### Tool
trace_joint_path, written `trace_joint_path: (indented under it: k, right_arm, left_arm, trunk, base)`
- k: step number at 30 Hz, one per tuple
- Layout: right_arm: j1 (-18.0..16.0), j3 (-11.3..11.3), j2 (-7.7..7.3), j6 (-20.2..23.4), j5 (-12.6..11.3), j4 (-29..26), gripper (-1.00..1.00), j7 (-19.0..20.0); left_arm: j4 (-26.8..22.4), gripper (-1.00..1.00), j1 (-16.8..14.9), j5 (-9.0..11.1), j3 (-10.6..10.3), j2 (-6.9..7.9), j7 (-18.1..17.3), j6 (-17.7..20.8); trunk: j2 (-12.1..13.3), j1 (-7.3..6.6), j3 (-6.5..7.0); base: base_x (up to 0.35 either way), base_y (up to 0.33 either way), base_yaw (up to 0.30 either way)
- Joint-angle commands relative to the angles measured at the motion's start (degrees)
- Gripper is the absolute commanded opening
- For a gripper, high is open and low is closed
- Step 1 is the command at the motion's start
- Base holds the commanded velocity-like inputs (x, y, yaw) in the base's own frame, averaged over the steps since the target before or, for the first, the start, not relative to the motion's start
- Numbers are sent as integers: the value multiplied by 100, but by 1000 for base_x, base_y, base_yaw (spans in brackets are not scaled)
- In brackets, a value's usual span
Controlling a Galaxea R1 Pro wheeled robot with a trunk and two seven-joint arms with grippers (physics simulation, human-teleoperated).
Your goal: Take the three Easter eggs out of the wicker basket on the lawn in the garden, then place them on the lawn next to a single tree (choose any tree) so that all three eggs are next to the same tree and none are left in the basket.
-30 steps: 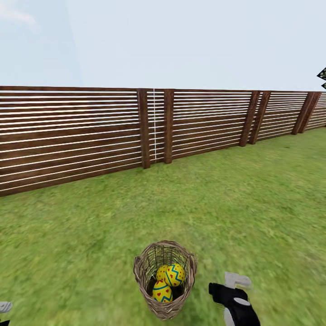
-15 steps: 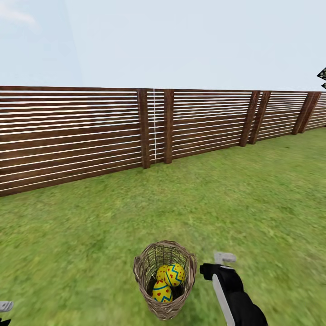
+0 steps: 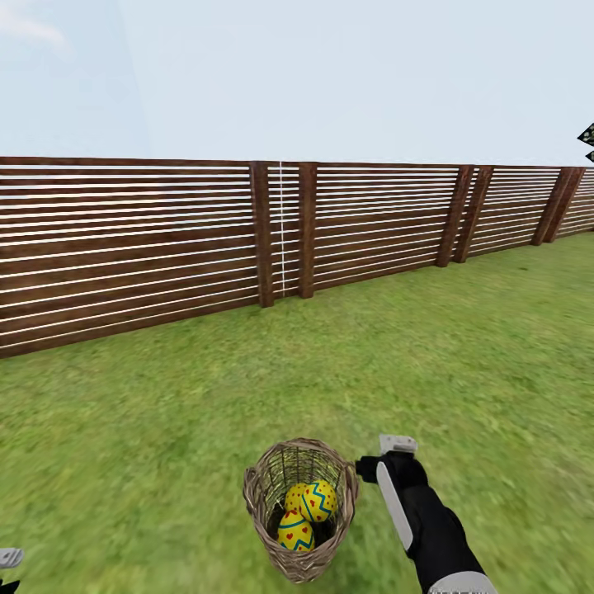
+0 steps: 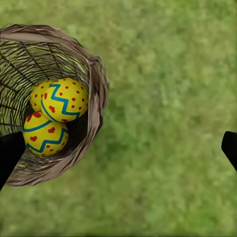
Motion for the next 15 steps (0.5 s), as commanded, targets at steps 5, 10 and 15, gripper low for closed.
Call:
trace_joint_path:
  k: [5, 10, 15]
  right_arm:
    - [-89, 4, -1, 30, -151, 88, 100, -46]
    - [-108, 4, -8, 32, -235, 97, 100, -43]
    - [-112, 4, -5, 25, -252, 87, 100, -39]
  left_arm:
    - [-1, 100, 0, 51, 1, 4, -14, -17]
    - [-3, 100, 0, 50, -3, -1, -7, -30]
    - [-9, 100, 0, 53, -4, -2, -5, -33]
  trunk:
    - [-4, 0, -6]
    - [-4, 0, -6]
    - [-4, 0, -6]
  base:
    - [0, 0, 0]
    - [0, 0, 0]
    - [0, 0, 0]
